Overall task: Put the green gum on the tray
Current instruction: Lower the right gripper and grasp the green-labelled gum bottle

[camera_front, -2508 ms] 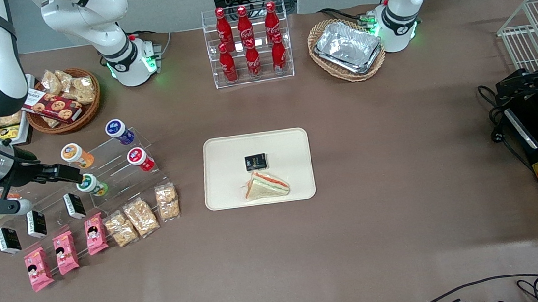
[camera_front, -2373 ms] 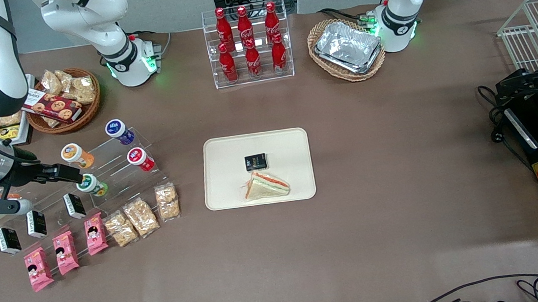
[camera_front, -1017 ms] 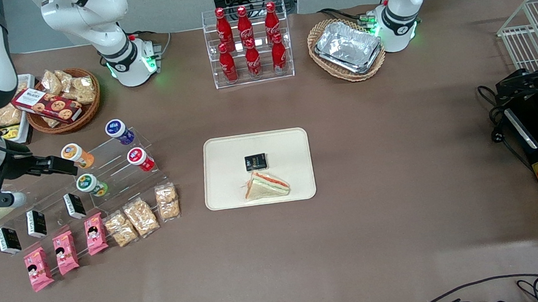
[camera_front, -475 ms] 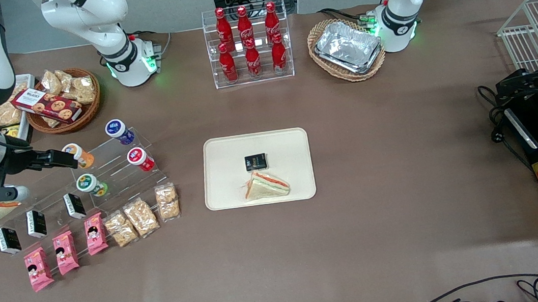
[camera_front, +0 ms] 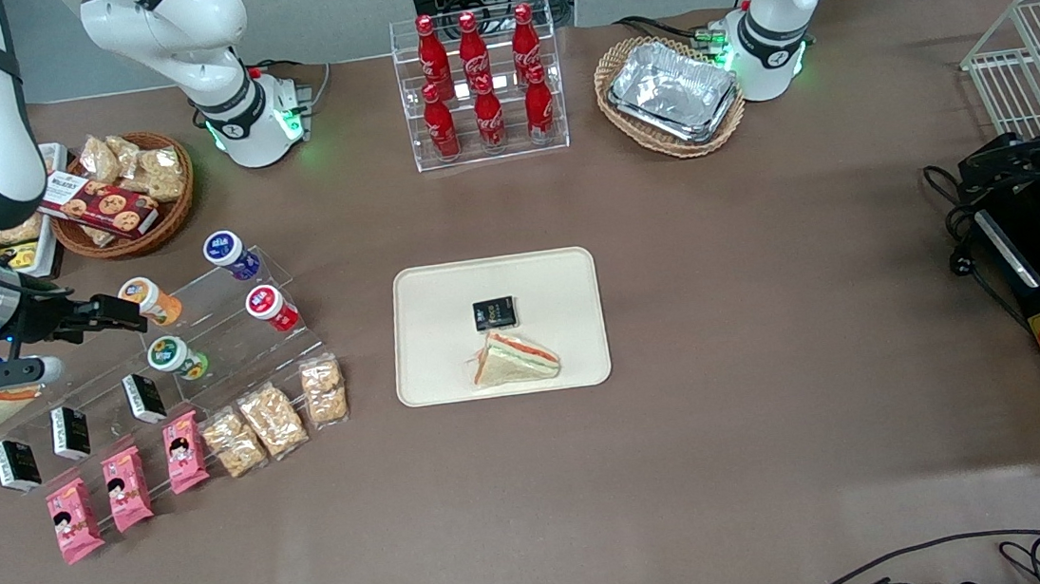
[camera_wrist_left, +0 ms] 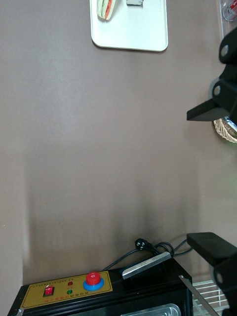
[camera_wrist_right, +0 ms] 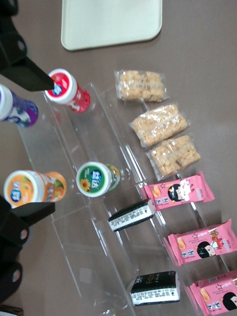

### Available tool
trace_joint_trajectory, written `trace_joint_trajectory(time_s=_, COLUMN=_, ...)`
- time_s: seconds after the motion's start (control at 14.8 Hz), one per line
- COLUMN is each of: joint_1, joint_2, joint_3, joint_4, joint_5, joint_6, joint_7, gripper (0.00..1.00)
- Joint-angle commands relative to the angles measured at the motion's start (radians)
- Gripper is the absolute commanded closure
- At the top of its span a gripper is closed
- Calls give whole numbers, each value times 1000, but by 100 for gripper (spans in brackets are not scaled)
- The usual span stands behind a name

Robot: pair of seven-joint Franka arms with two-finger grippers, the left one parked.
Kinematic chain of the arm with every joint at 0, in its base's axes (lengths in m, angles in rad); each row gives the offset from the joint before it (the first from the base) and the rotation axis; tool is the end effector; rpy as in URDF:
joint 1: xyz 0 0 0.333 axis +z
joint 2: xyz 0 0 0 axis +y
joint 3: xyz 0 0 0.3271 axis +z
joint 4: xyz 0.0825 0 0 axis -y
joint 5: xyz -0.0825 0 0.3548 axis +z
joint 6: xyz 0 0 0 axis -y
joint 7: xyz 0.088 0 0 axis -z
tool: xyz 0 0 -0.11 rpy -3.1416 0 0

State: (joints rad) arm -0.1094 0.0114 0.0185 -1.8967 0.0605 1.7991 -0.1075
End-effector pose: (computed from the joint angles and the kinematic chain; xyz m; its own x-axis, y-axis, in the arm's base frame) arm 0.5222 -0.0423 0.5008 0.9947 0.0032 -0.1024 -0.0038 -0.9976 -0.0686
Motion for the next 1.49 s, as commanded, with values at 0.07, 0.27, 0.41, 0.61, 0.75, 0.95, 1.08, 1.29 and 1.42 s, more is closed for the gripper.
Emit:
trace_joint_trajectory(time_s=0.07, joint_1=-27, joint_2=-47, joint_3=-2, joint_4=-162, joint_5=-7, joint_6=167, joint_7=-156, gripper=0)
trace_joint_trajectory(time_s=0.27, joint_1=-35, joint_2=-13, joint_3=-6, joint_4=-208, joint_5=-7, joint_6=227, joint_7=-237, gripper=0)
trace_joint_trajectory(time_s=0.41, joint_1=-36, joint_2=27, joint_3=-14, joint_4=-208, joint_5=-7, joint_6=240, joint_7=-271, gripper=0)
trace_joint_trajectory(time_s=0.61, joint_1=-39, joint_2=71, joint_3=-28, joint_4=-212, joint_5=-7, joint_6=275, joint_7=-304, gripper=0)
trace_joint_trajectory(time_s=0.75, joint_1=-39, joint_2=81, joint_3=-28, joint_4=-252, joint_5=-7, joint_6=314, joint_7=-308, gripper=0)
trace_joint_trajectory(time_s=0.95, joint_1=-39, joint_2=81, joint_3=-26, joint_4=-321, joint_5=-4, joint_6=411, joint_7=-308, gripper=0)
trace_joint_trajectory(time_s=1.08, joint_1=-39, joint_2=88, joint_3=-26, joint_4=-321, joint_5=-2, joint_6=422, joint_7=-308, gripper=1)
trace_joint_trajectory(time_s=1.29, joint_1=-39, joint_2=91, joint_3=-26, joint_4=-321, joint_5=-1, joint_6=428, joint_7=-320, gripper=28)
trace_joint_trajectory(time_s=1.42, joint_1=-41, joint_2=91, joint_3=-28, joint_4=-320, joint_5=4, joint_6=428, joint_7=-345, gripper=52)
